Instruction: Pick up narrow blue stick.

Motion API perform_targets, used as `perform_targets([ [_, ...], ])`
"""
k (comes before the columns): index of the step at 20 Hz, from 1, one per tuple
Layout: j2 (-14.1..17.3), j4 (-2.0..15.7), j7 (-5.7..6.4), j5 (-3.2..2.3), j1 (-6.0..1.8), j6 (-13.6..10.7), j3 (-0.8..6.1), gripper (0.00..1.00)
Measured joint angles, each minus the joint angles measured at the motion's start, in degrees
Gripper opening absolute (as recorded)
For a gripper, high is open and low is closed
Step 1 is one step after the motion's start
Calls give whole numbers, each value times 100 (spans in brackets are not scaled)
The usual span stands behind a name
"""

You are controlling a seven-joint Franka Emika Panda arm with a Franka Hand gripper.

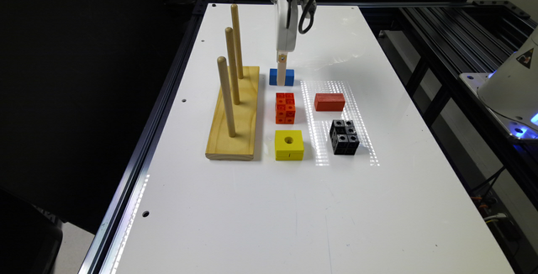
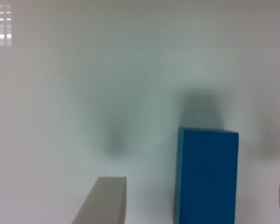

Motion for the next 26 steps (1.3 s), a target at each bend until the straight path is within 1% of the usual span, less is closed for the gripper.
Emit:
perform_targets([
  [4, 235, 12, 1, 0, 0, 273, -1, 100],
  [6, 237, 20, 1, 0, -2, 275, 1, 100],
  [7, 236, 18, 1, 0, -2, 275, 2, 0],
  [23, 226, 16, 1, 0, -4, 270, 2, 0],
  [26, 80, 15, 1, 0, -4, 163, 2, 0],
])
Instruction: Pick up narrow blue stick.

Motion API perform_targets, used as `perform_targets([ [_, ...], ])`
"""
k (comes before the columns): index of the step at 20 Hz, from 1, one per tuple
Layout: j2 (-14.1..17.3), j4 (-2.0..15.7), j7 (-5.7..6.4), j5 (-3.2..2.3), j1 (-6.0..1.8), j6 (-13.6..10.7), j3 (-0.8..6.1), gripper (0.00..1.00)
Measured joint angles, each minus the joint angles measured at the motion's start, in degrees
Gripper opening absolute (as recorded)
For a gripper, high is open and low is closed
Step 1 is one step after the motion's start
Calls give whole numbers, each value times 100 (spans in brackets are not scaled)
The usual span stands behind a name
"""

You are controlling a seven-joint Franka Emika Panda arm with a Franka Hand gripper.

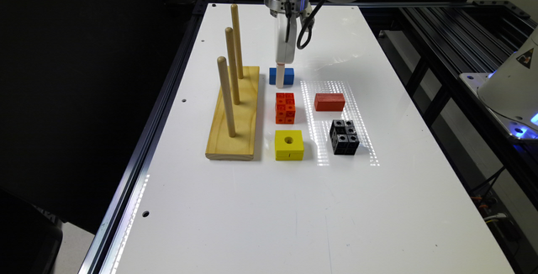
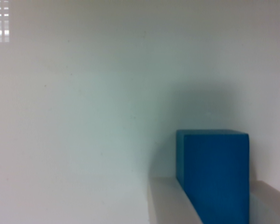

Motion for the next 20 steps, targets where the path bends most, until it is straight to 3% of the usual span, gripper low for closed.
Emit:
perform_targets([
  [6, -418, -18, 0, 0, -1, -436, 0, 0],
  [20, -589, -31, 0, 0, -1, -576, 0, 0],
])
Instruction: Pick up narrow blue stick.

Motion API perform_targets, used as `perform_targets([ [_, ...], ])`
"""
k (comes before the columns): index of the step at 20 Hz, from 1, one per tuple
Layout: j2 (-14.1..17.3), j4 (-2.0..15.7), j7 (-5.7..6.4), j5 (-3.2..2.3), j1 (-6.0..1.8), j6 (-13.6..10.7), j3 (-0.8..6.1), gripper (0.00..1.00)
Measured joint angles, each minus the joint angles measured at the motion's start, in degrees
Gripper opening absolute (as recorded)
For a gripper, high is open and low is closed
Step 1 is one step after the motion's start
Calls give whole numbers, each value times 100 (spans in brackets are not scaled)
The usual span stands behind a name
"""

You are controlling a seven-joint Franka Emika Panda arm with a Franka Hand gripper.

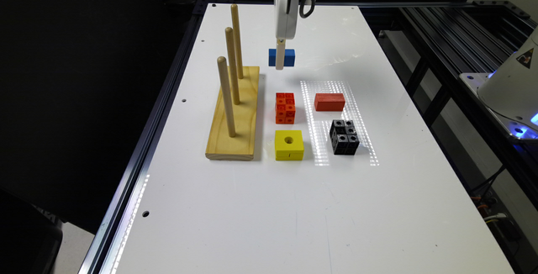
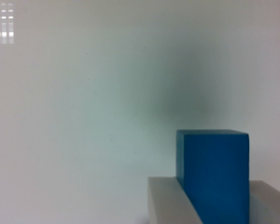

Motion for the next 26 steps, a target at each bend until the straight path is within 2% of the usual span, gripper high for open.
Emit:
perform_targets([
  [9, -80, 0, 4, 0, 1, -57, 15, 0],
  [13, -385, -2, 36, 4, 6, -384, 63, 0],
  [15, -563, -26, 98, 5, 7, -586, 132, 0],
  [17, -731, -139, 185, 6, 7, -688, 225, 0],
  [20, -939, -419, 251, 6, 6, -670, 303, 0],
  [23, -1129, -610, 260, 8, 5, -670, 322, 0],
  [26, -1408, -698, 260, 12, 5, -819, 322, 0],
])
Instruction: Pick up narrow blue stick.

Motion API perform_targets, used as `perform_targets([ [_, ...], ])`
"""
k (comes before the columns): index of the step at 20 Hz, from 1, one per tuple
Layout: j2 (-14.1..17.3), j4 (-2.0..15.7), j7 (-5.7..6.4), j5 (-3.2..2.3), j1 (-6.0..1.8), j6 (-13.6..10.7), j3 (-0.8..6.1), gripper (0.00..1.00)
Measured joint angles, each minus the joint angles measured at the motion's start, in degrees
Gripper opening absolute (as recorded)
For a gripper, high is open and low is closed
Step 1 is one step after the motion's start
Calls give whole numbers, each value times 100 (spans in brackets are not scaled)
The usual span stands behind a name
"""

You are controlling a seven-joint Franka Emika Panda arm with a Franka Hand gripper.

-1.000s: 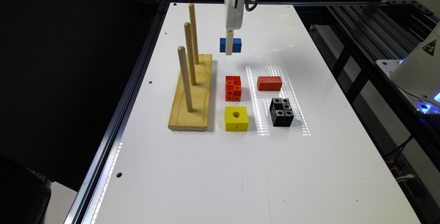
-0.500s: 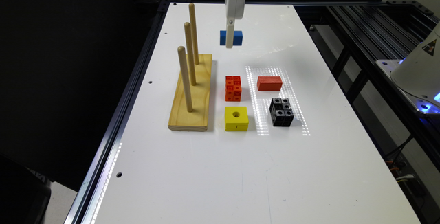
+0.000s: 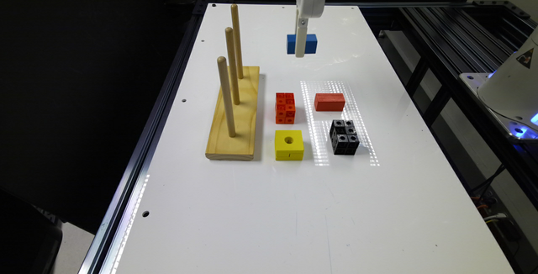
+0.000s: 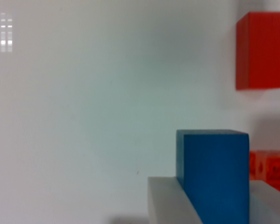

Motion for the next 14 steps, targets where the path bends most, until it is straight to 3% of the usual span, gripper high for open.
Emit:
perform_targets([
  [4, -252, -125, 0, 1, -5, -91, 0, 0],
  [9, -300, -177, 0, 0, -39, -90, -2, 0],
  [14, -300, -177, -44, -5, -132, -86, -6, 0],
])
